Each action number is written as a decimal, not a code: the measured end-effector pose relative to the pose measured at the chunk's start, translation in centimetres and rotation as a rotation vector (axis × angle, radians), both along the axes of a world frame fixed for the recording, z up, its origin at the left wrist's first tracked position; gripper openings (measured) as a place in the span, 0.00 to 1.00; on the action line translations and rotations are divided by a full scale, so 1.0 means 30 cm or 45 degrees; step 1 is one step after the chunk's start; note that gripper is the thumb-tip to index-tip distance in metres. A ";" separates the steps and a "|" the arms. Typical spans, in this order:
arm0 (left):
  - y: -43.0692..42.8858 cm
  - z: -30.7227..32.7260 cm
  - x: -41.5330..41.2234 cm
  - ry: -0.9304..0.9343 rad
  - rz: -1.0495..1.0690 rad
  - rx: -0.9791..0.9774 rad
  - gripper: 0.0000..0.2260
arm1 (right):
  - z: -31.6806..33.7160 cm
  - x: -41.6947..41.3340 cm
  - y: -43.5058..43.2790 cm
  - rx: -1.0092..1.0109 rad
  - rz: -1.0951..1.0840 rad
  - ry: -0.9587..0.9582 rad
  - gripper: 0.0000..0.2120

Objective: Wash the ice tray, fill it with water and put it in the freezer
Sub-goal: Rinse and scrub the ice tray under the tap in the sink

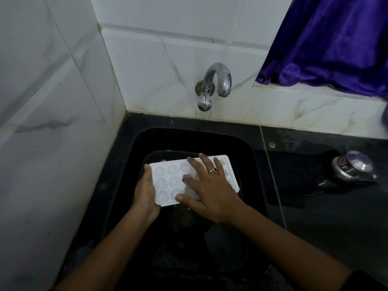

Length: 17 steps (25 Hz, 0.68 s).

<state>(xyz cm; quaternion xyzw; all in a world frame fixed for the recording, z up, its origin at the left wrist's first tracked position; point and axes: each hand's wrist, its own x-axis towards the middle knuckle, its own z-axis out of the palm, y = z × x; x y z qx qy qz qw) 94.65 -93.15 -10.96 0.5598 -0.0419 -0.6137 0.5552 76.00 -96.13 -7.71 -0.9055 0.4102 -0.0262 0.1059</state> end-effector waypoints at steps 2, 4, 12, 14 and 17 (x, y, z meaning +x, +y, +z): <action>0.007 -0.004 0.007 -0.012 -0.016 -0.003 0.26 | 0.005 -0.046 -0.020 0.145 -0.022 -0.107 0.36; 0.013 -0.007 -0.009 -0.010 -0.021 0.013 0.26 | 0.012 -0.031 -0.039 0.128 -0.090 -0.119 0.37; 0.003 0.021 0.011 -0.020 -0.007 -0.004 0.26 | -0.006 -0.052 -0.031 0.132 -0.019 -0.122 0.26; 0.006 0.027 -0.008 -0.014 -0.023 -0.006 0.26 | -0.004 -0.019 -0.035 0.077 -0.114 -0.136 0.29; -0.006 0.034 -0.012 -0.027 0.002 -0.008 0.26 | -0.021 0.012 -0.005 -0.008 -0.064 -0.004 0.32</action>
